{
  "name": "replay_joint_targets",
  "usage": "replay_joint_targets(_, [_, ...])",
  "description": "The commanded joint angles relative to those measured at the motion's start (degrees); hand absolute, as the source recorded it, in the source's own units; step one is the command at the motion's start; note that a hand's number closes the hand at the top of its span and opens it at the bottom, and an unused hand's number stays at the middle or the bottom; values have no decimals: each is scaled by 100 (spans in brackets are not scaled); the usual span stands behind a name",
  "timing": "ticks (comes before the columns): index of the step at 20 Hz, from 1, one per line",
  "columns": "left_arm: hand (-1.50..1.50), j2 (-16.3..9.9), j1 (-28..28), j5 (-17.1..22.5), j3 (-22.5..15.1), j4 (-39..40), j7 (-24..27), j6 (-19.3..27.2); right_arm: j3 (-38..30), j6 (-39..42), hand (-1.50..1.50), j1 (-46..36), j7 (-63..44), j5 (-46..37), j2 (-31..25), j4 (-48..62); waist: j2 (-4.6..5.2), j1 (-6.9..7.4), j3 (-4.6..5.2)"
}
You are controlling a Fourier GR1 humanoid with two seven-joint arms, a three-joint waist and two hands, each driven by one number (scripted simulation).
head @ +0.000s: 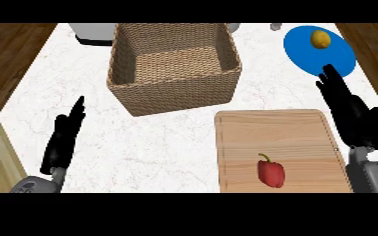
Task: Pick the bell pepper from the cutting board and place it in the basket
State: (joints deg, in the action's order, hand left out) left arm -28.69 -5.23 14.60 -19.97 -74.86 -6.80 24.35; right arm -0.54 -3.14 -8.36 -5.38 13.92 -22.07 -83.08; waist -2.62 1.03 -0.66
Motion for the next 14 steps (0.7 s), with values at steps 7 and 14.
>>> replay_joint_targets(7, [0, 0, 779, 700, -535, -1025, -674, -336, 2047, 1495, 150, -1124, 814, -884, 81, -1272, 285, 290, 114])
replay_joint_targets(14, [0, 163, 1028, 670, -36, -1047, -866, -536, 4082, -533, -150, -282, 813, -3536, 1410, -1046, 244, -113, 87])
